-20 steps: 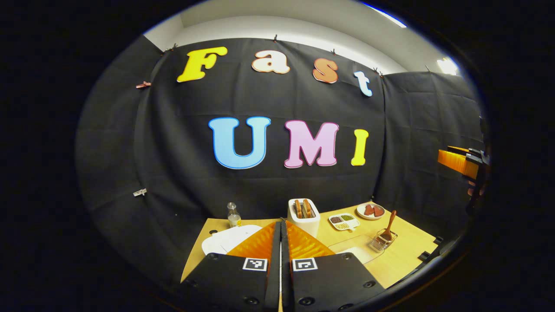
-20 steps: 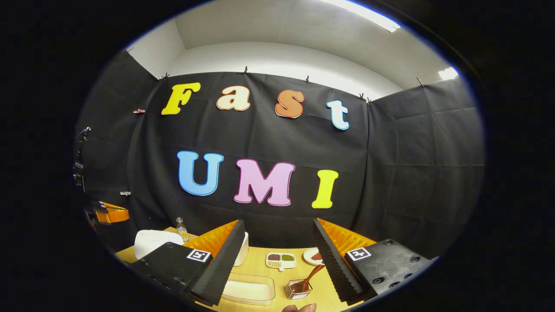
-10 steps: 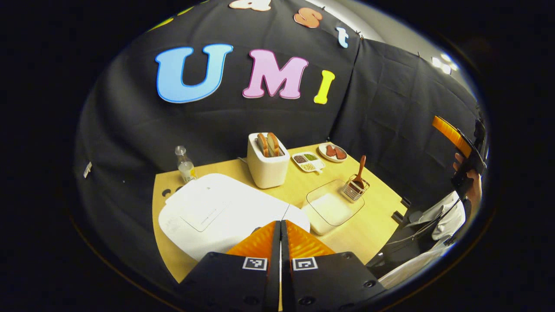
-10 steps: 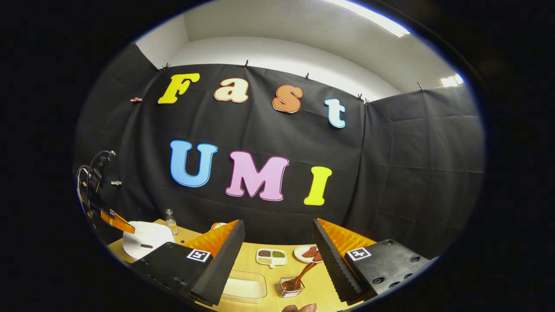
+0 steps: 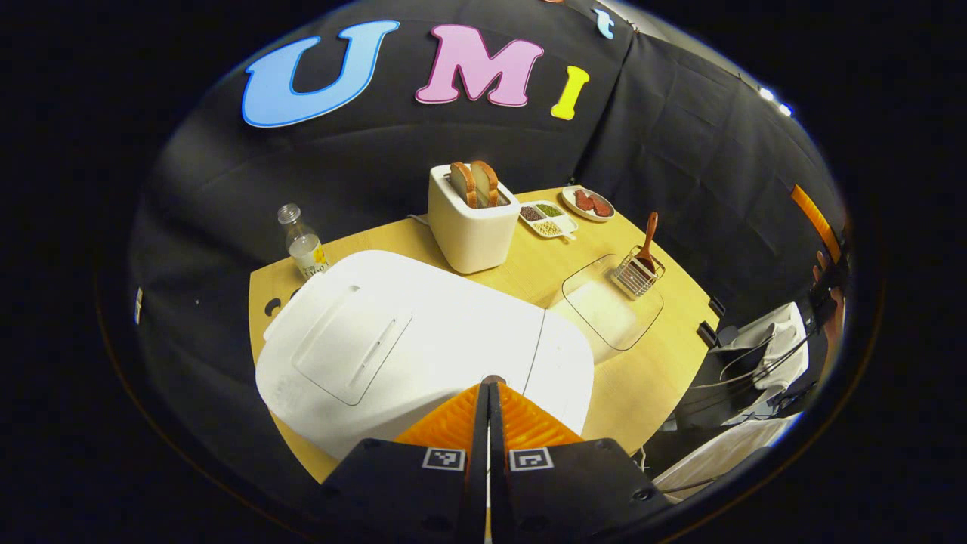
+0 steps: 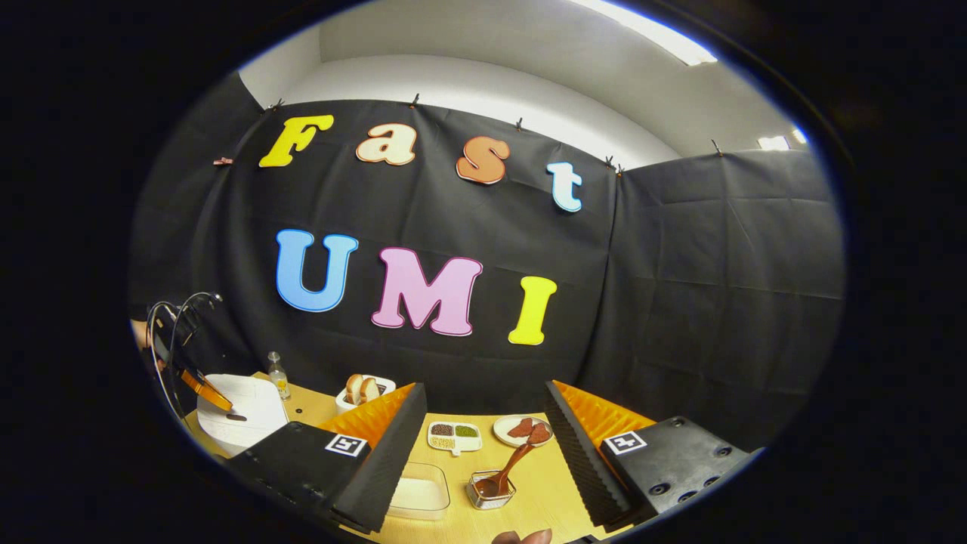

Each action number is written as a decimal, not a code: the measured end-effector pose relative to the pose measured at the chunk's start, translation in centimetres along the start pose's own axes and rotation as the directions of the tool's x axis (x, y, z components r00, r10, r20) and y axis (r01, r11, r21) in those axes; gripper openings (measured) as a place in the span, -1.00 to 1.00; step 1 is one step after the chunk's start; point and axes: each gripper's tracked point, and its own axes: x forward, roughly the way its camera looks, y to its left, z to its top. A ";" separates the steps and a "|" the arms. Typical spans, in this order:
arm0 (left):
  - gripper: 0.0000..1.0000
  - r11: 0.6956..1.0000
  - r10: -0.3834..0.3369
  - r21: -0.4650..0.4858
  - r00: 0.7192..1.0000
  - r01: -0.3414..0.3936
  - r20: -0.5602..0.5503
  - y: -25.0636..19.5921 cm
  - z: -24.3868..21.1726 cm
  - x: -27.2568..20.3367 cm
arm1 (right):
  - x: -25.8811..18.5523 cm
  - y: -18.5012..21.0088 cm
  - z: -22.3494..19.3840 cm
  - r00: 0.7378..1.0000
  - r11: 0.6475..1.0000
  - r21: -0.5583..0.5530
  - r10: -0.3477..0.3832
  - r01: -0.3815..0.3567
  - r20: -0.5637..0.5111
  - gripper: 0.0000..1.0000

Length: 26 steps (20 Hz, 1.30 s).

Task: Close the left gripper, press the button to open the rice cooker; take a wooden spoon from the chopstick holder with the right hand, scoop a spoonful of rice and pour it into the rice cooker, then put the wooden spoon back into the chopstick holder.

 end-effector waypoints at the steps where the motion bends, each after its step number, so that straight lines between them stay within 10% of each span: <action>1: -0.86 1.000 -0.002 0.002 1.000 0.002 -0.011 -0.1 -0.2 0.2 | -0.1 -0.3 -0.2 1.000 1.000 0.007 -0.011 0.011 -0.002 0.95; 22: -0.84 0.972 0.156 0.178 0.988 -0.151 -0.013 -0.6 0.9 0.2 | -1.1 -2.2 -2.6 0.997 0.993 0.113 -0.031 0.040 -0.076 0.95; 24: -0.84 0.945 0.249 0.185 0.960 -0.270 0.129 0.5 3.8 -2.1 | -1.3 -3.1 -2.6 0.996 0.993 0.105 -0.043 0.050 -0.077 0.95; 26: -0.82 0.879 0.388 0.158 0.868 -0.449 0.309 2.1 7.3 -5.7 | -1.3 -3.7 -2.6 0.996 0.993 0.103 -0.051 0.059 -0.077 0.95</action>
